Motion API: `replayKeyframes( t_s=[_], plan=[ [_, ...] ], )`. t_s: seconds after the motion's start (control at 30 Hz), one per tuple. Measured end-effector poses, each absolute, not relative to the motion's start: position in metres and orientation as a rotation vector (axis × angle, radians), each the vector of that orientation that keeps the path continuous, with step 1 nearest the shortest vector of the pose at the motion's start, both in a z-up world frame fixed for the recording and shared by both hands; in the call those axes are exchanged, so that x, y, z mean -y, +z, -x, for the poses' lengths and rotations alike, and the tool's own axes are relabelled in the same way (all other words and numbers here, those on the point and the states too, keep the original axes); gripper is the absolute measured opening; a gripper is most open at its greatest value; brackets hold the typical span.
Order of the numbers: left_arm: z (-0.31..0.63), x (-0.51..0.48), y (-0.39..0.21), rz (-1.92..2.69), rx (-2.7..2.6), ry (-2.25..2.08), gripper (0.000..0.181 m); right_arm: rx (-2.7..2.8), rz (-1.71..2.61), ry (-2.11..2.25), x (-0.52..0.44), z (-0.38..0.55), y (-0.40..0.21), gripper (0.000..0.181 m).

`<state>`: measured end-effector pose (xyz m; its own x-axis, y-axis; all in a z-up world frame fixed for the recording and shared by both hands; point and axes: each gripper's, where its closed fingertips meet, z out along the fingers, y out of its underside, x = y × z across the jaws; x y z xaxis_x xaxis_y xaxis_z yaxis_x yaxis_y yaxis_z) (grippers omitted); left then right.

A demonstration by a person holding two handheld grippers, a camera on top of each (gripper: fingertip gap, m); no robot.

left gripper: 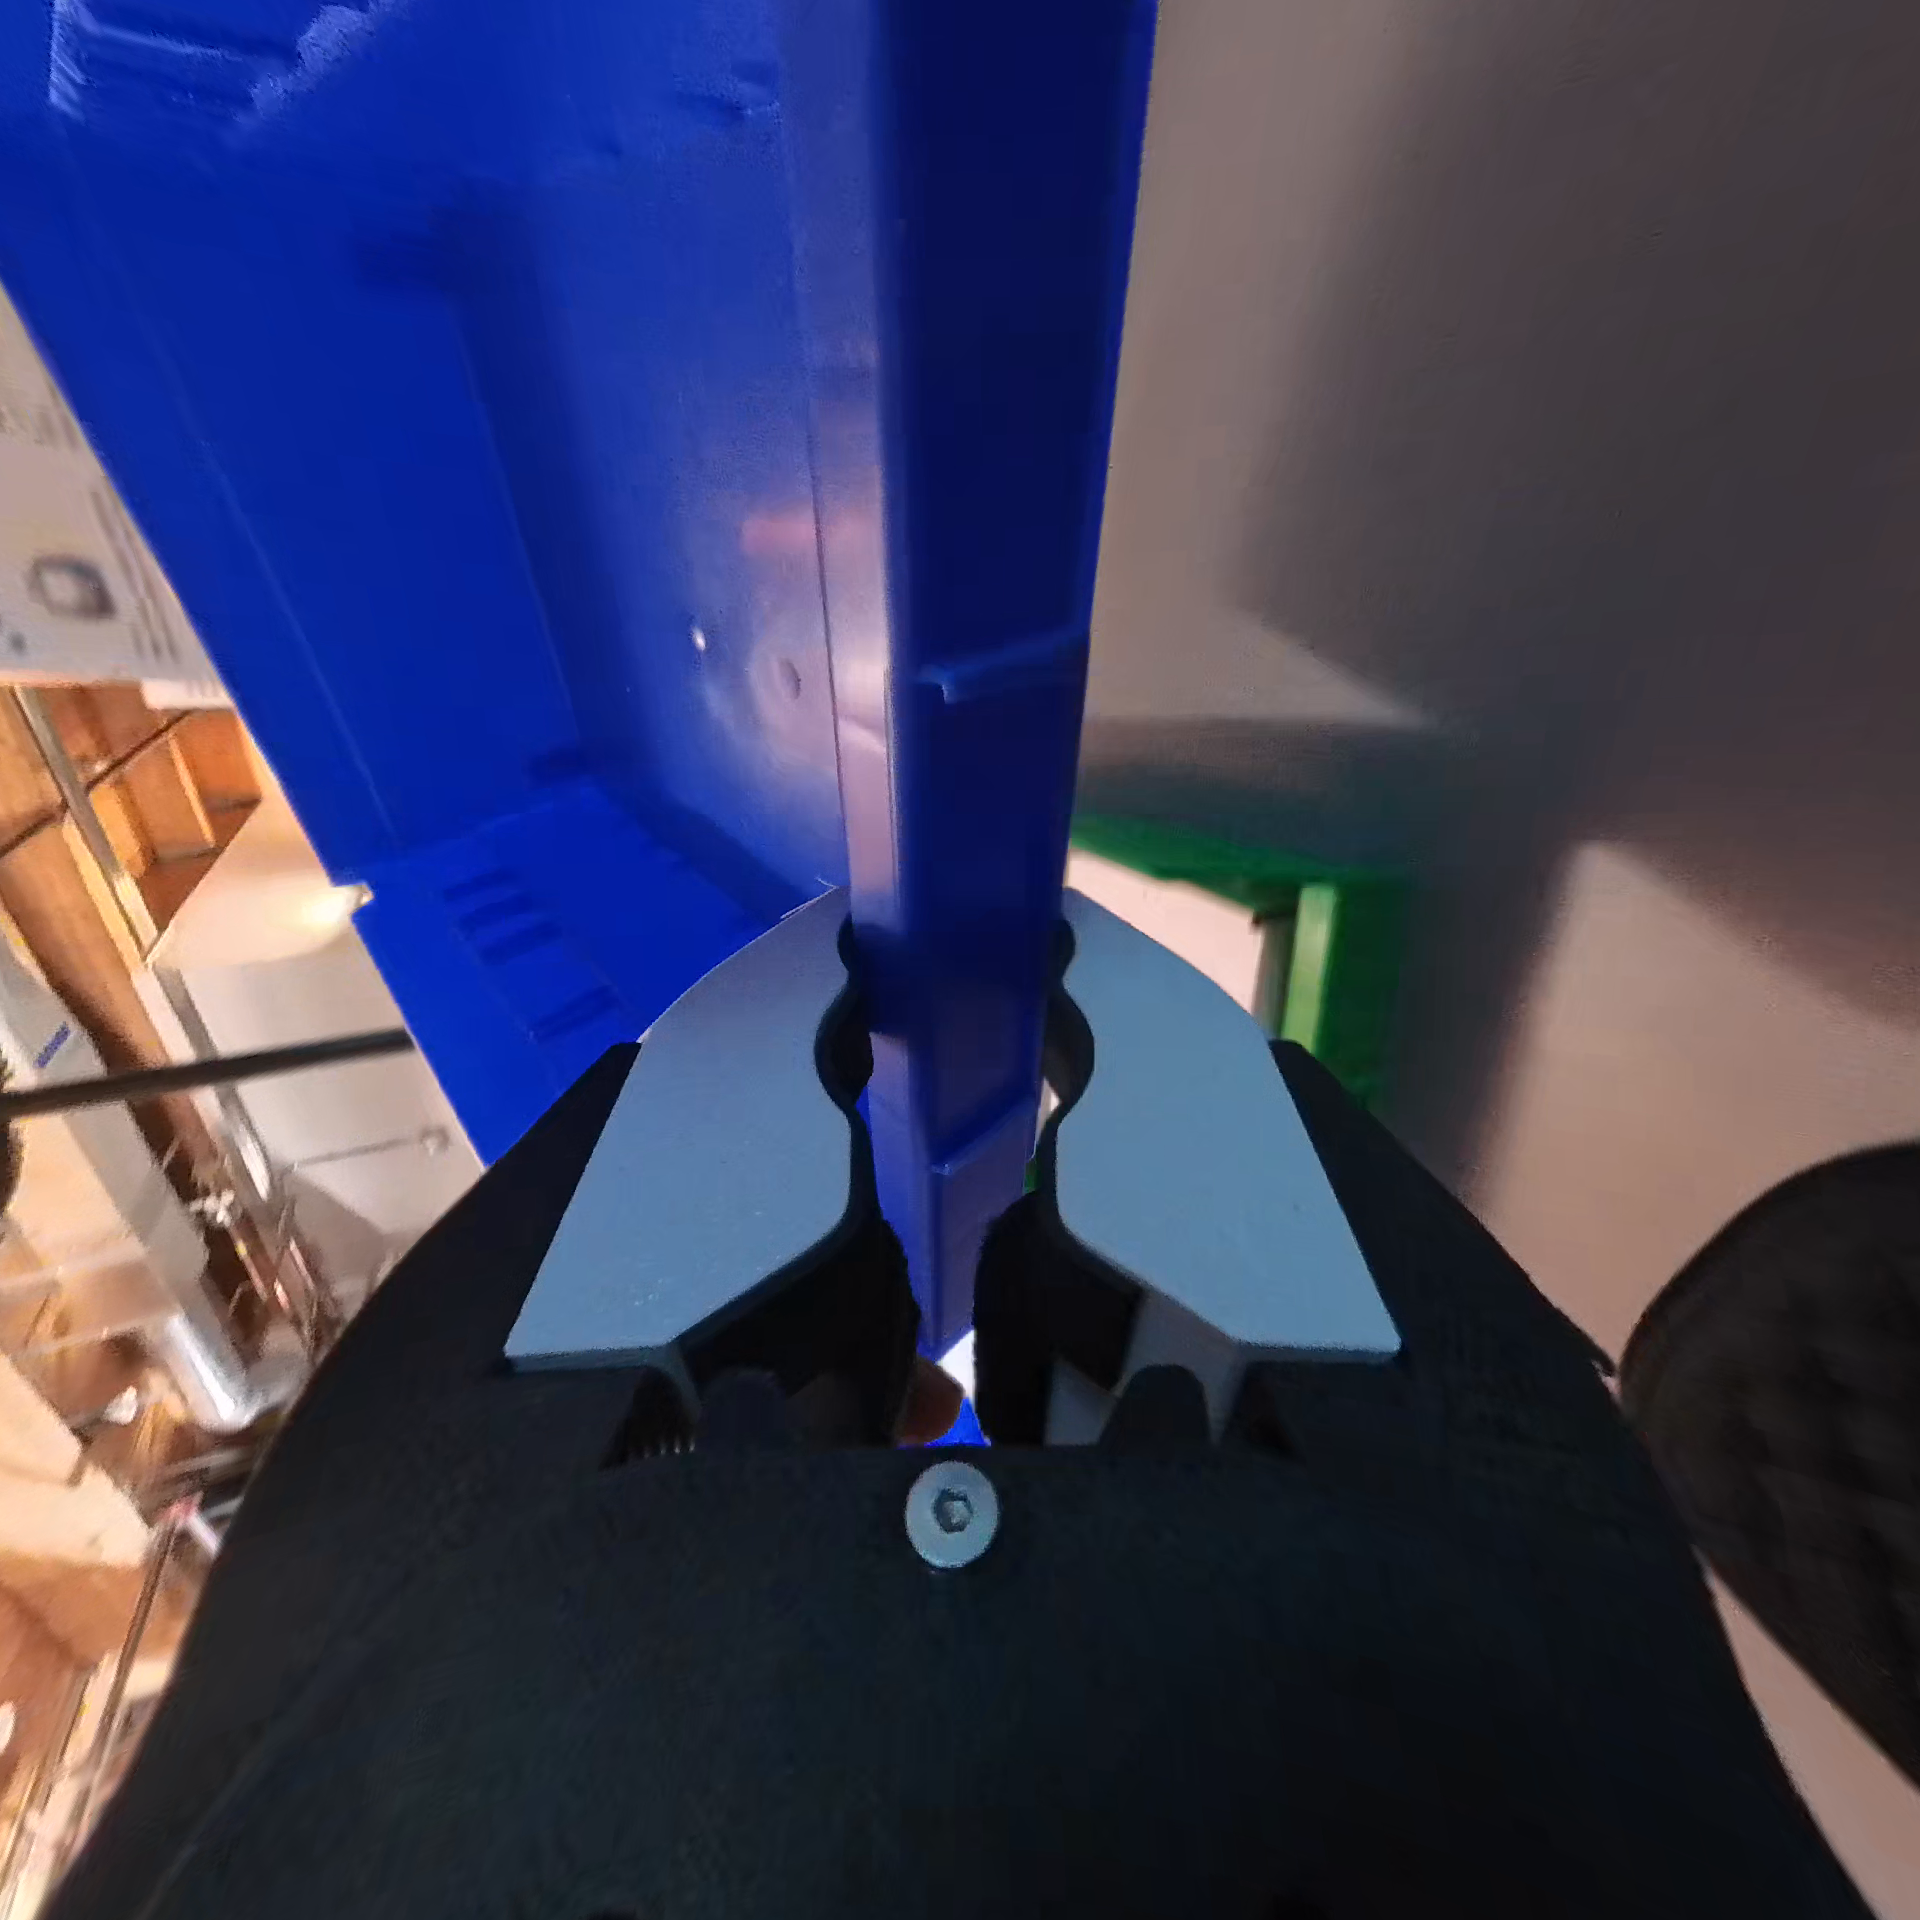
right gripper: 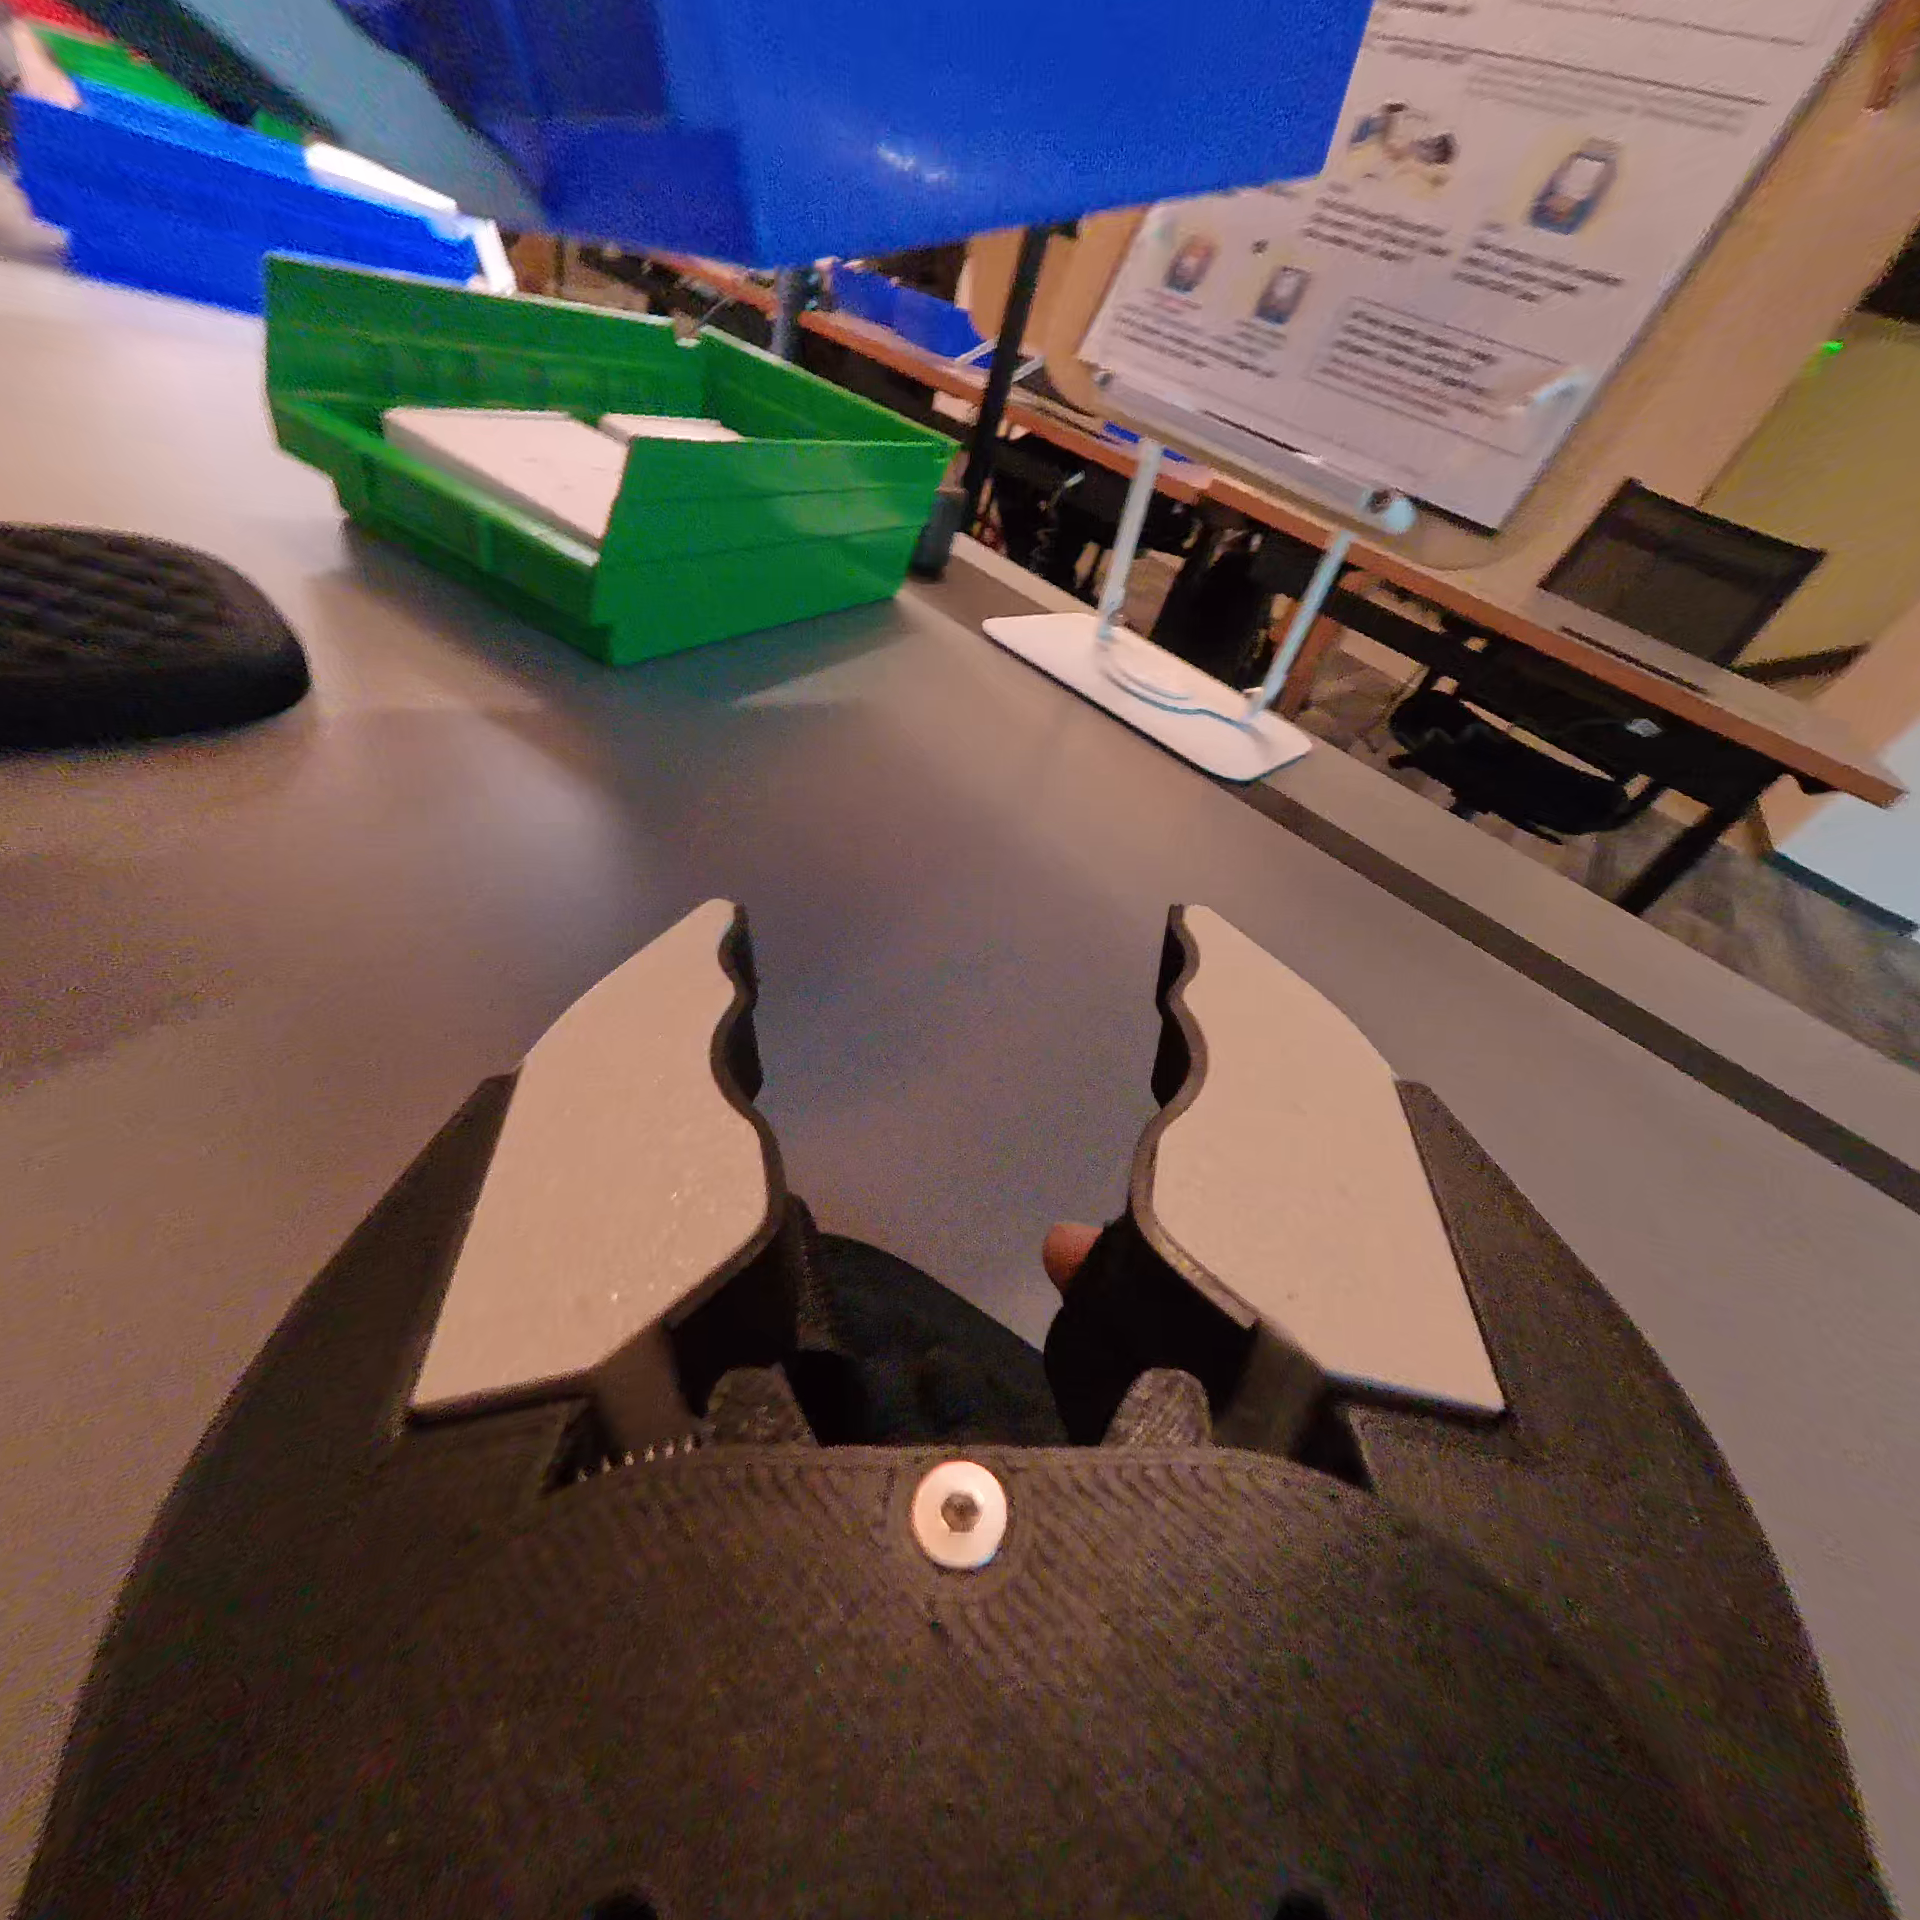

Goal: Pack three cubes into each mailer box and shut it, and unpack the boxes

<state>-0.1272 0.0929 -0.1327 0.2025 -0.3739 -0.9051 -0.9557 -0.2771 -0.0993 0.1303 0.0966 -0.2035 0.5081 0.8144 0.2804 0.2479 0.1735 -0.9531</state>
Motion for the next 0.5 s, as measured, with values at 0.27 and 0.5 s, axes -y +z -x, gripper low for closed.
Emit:
replayKeyframes(
  t_s=[0.27,0.5],
  plan=[
    [0.041,-0.128,-0.177,1.780,-1.417,0.899,0.029,0.613,1.428,0.726,-0.124,-0.176,-0.179,0.073],
    [0.004,-0.142,-0.231,1.805,-1.532,0.825,0.029,0.600,1.445,0.680,-0.128,-0.178,-0.182,0.073]
  ],
)
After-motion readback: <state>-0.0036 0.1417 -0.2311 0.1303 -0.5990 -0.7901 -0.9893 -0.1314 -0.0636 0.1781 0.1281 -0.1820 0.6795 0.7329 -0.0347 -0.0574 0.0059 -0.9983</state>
